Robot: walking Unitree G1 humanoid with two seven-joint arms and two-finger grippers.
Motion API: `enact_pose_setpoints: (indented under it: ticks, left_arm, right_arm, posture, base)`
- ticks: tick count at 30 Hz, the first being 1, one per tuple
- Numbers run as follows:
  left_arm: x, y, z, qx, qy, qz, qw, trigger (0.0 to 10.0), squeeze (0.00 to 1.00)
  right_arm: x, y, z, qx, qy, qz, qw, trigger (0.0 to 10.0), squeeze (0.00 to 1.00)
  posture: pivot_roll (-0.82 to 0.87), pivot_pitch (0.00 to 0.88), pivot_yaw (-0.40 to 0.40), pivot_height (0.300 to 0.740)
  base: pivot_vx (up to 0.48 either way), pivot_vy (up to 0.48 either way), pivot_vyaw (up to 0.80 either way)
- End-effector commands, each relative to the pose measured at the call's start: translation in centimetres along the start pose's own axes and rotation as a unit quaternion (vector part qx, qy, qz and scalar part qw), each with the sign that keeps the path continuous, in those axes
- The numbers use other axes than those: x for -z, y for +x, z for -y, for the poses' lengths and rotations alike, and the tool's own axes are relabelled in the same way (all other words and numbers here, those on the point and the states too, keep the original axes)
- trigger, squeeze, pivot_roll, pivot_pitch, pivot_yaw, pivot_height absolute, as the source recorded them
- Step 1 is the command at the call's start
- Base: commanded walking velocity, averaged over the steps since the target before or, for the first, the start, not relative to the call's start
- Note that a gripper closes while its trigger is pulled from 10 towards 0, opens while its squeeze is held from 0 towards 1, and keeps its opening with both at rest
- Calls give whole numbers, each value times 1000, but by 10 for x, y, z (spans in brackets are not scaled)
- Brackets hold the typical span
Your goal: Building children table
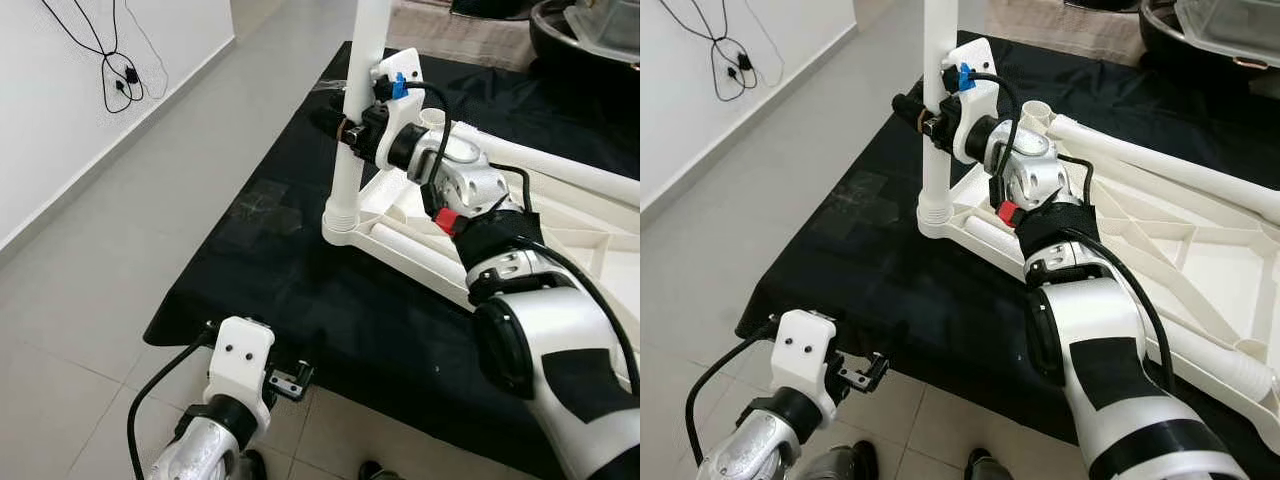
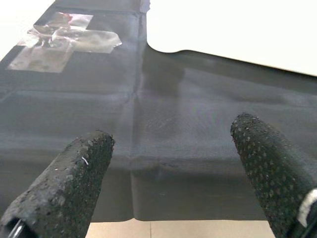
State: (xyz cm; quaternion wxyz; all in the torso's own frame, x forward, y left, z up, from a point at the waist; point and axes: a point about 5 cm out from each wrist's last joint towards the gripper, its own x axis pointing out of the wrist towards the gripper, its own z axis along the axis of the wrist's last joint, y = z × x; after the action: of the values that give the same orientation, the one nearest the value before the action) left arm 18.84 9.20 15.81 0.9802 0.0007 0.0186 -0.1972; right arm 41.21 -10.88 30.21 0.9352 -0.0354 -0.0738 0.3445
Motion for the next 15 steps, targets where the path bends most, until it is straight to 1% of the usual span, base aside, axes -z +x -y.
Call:
enact_pose_setpoints:
  ticks: [1, 6, 10, 15]
  left_arm:
    - [5, -1, -2, 1, -1, -12, 1000, 10000, 0]
    - [4, 0, -4, -2, -4, -11, 1000, 10000, 0]
    - [3, 0, -5, -5, 0, -10, 1000, 10000, 0]
    - [4, 0, -4, -4, 0, -10, 1000, 10000, 0]
  right_arm:
    - [50, -13, 4, 22, 45, -78, 996, 10000, 0]
    - [51, -14, 3, 26, 34, -74, 996, 10000, 0]
    - [53, -14, 7, 76, 53, -73, 993, 10000, 0]
    - [51, -13, 7, 94, 42, -64, 993, 10000, 0]
  posture:
    - [102, 258, -27, 740]
    - [101, 258, -25, 740]
    - [99, 260, -26, 740]
    - [98, 260, -26, 740]
  base:
    - [0, 0, 0]
    - [0, 0, 0]
    - [0, 0, 0]
    - [0, 0, 0]
